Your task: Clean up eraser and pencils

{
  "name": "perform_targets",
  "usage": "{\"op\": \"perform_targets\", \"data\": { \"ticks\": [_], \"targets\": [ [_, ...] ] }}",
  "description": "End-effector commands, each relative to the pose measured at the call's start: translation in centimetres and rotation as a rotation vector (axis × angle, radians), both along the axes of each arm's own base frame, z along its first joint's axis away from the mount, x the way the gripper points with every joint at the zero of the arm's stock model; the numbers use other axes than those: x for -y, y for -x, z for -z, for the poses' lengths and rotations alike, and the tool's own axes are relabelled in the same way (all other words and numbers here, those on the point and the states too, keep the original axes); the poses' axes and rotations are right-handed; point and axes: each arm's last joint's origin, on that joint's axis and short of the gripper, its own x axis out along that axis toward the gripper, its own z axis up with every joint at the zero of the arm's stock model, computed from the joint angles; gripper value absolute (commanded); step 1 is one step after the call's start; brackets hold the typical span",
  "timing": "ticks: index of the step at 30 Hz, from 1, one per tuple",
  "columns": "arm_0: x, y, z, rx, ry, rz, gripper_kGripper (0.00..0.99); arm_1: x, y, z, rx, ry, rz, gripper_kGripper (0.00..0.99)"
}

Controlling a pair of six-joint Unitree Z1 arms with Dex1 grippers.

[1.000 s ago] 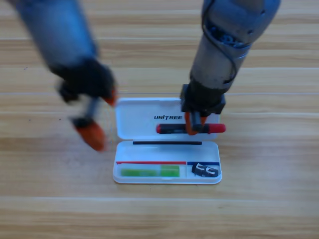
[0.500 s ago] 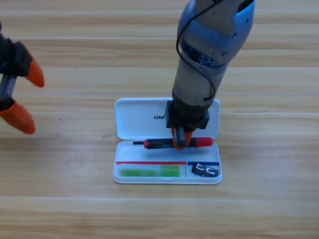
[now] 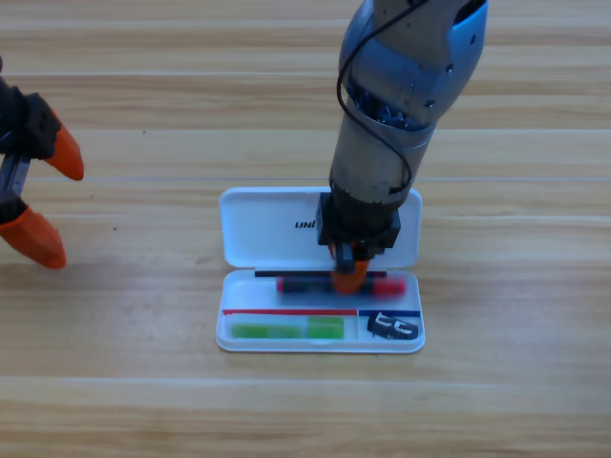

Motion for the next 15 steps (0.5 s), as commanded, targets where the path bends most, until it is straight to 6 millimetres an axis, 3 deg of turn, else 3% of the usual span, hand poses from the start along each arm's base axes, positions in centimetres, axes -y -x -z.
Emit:
{"op": "perform_targets", "data": {
  "ticks": [1, 5, 10, 12, 15],
  "targets": [
    [-0.5, -0.2, 0.9, -0.023, 0.0, -0.011, 0.99, 0.2, 2.0, -0.8, -0.028, 0.01, -0.025, 0.934],
    [-0.4, -0.3, 0.9, -0.025, 0.003, -0.011, 0.99, 3.4, 4.5, -8.0, -0.007, -0.142, -0.035, 0.945],
    [-0.3, -0.6, 0.4, 0.001, 0.018, -0.015, 0.99, 10.4, 9.1, -17.0, -0.031, -0.422, -0.046, 0.945],
    [-0.3, -1.3, -0.2, 0.037, 0.038, -0.026, 0.99, 13.2, 10.9, -18.9, -0.04, -0.536, -0.051, 0.945],
    [-0.2, -3.9, -0.9, 0.078, 0.086, -0.056, 0.988, 16.6, 13.3, -20.1, -0.04, -0.659, -0.045, 0.945]
  ]
}}
